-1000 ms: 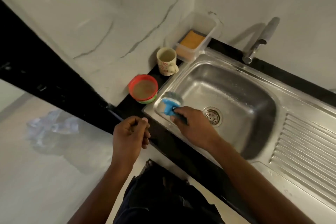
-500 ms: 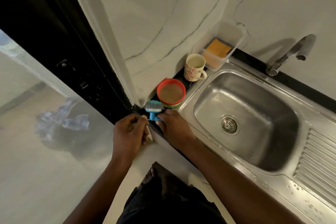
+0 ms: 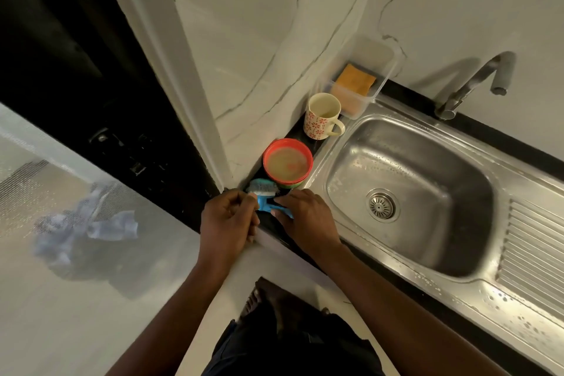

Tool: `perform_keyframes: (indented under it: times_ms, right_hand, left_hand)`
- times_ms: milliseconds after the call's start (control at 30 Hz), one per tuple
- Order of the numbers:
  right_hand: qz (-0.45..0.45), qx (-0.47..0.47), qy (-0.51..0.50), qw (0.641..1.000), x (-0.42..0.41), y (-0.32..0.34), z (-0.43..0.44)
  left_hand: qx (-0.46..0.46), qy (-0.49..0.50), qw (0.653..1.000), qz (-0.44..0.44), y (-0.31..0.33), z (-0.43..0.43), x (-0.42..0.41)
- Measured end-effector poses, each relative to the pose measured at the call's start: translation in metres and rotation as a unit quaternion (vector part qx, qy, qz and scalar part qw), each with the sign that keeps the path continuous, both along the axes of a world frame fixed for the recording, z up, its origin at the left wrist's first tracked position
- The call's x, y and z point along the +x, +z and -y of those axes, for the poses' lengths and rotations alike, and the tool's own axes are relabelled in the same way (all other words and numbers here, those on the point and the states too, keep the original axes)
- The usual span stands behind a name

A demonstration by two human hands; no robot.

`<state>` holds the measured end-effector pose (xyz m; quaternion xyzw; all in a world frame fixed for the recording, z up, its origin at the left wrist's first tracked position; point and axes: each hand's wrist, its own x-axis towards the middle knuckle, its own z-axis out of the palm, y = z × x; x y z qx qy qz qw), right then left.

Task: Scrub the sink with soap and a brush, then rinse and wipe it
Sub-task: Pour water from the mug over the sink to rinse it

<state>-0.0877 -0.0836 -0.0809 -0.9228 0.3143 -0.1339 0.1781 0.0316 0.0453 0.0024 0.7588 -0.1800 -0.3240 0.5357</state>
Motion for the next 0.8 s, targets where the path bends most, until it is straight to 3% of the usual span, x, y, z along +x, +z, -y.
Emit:
perform_keyframes:
  times_ms: [200, 400, 533, 800]
  right_hand:
    - [0.132, 0.082, -0.092, 0.984, -0.013, 0.037, 0.018]
    - [0.261, 0.194, -0.219, 0.920, -0.006, 0.066, 0.080]
    - [0.253, 0.205, -0.284, 0.902, 0.015, 0.063, 0.137]
    - [0.147, 0.278, -0.372, 0.874, 0.049, 0.035, 0.194]
  left_hand:
    - [-0.007, -0.033, 0.999, -0.009, -0.001, 0.025, 0.000]
    - [-0.016, -0.051, 0.998, 0.011, 0.005, 0.053, -0.010]
    - [-0.014, -0.060, 0.997, 0.035, 0.009, 0.074, -0.017]
    - [-0.030, -0.045, 0.998, 0.037, 0.013, 0.100, -0.027]
